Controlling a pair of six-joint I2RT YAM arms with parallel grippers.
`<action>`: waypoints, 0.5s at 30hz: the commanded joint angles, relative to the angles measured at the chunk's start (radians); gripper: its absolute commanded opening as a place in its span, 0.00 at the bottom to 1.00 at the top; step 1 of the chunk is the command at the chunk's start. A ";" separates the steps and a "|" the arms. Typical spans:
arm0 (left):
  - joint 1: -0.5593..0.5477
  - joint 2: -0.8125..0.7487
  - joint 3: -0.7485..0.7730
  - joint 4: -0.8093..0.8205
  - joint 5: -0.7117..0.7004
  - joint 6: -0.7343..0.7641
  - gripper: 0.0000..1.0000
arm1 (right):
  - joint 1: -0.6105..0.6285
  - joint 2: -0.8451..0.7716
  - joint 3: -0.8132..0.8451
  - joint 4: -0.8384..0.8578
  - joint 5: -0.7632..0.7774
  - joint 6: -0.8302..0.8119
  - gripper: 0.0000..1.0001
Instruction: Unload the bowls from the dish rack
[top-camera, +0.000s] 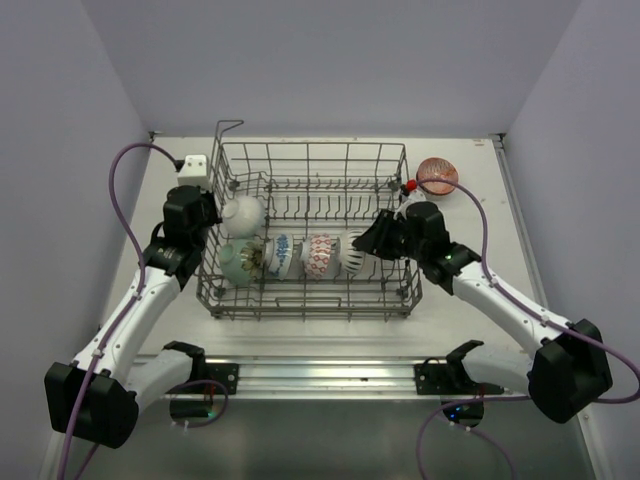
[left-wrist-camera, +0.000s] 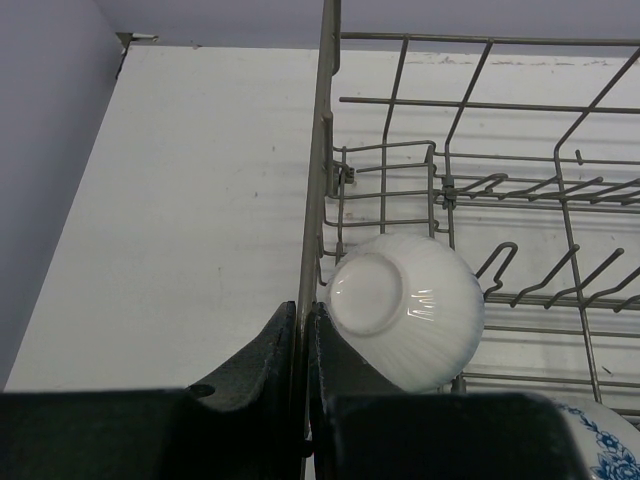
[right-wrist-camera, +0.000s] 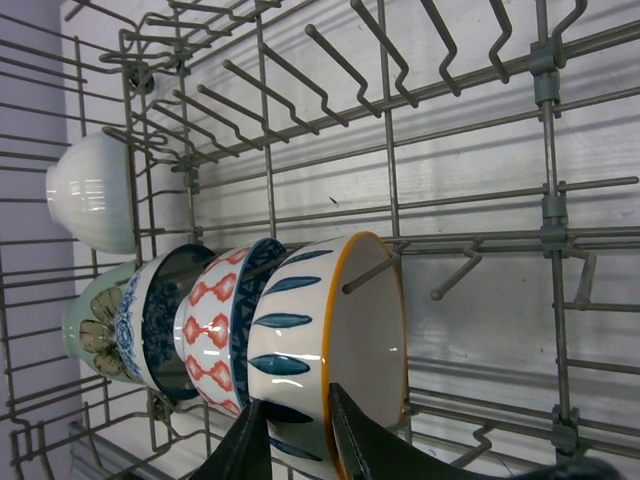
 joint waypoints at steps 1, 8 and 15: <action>-0.020 -0.009 0.001 0.017 0.007 -0.027 0.00 | 0.008 0.001 -0.053 0.301 -0.174 0.066 0.26; -0.020 -0.009 0.000 0.019 0.006 -0.028 0.00 | 0.008 0.009 -0.106 0.533 -0.335 0.102 0.27; -0.022 -0.008 -0.002 0.019 0.010 -0.027 0.00 | 0.007 0.067 -0.191 0.661 -0.407 0.178 0.26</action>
